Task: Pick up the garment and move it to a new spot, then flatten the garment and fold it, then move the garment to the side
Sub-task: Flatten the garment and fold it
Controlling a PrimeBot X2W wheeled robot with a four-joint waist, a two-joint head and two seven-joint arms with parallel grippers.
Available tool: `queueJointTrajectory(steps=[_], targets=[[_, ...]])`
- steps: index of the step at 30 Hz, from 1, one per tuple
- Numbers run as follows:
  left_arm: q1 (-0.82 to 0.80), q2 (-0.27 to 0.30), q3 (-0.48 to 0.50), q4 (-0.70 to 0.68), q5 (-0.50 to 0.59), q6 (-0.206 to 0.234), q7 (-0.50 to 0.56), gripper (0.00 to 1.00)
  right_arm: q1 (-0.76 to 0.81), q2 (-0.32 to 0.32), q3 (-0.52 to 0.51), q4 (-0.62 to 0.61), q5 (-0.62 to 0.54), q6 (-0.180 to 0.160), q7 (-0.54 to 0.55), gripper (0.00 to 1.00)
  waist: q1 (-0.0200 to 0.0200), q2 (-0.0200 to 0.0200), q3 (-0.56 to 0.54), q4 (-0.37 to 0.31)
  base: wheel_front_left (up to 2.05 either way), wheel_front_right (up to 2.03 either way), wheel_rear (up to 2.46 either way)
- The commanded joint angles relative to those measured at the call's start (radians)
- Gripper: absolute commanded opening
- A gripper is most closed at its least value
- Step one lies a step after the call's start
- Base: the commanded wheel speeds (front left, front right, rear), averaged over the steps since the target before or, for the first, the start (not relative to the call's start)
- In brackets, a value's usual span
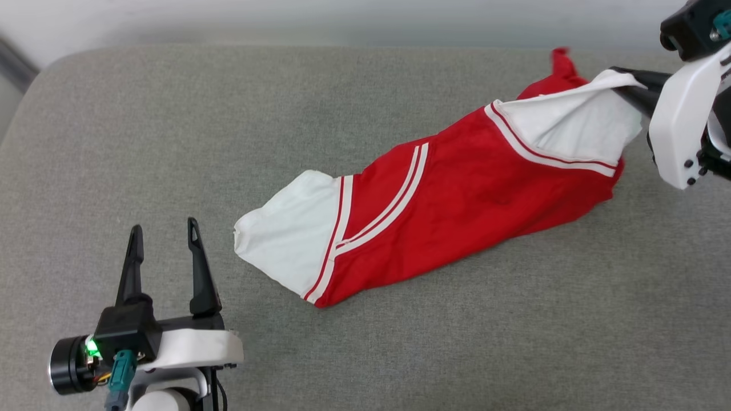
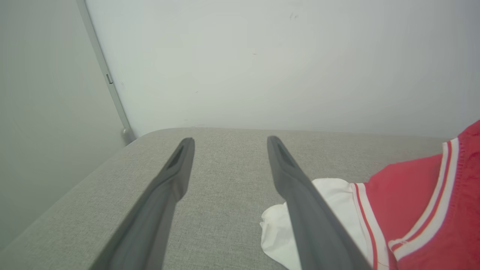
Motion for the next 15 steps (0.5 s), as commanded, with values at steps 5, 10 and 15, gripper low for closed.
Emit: queueJointTrajectory(steps=[5, 10, 15], targets=[[0.042, -0.015, 0.019, 0.003, 0.011, -0.011, -0.003, 1.0, 0.058, -0.064, 0.08, -0.073, 0.009, -0.001, -0.046, 0.0, 0.0, 0.0, -0.048, -0.017, 0.0, 0.0, 0.0], [0.085, -0.028, 0.037, 0.0, 0.015, -0.012, -0.003, 1.0, 0.209, -0.159, 0.136, -0.156, 0.035, -0.001, -0.097, 0.0, 0.0, 0.0, -0.087, -0.034, 0.0, 0.0, 0.0], [0.122, -0.034, 0.054, -0.004, 0.019, -0.022, -0.003, 1.0, 0.413, -0.211, 0.143, -0.166, 0.08, -0.001, -0.162, 0.0, 0.0, 0.0, -0.112, -0.054, 0.0, 0.0, 0.0]])
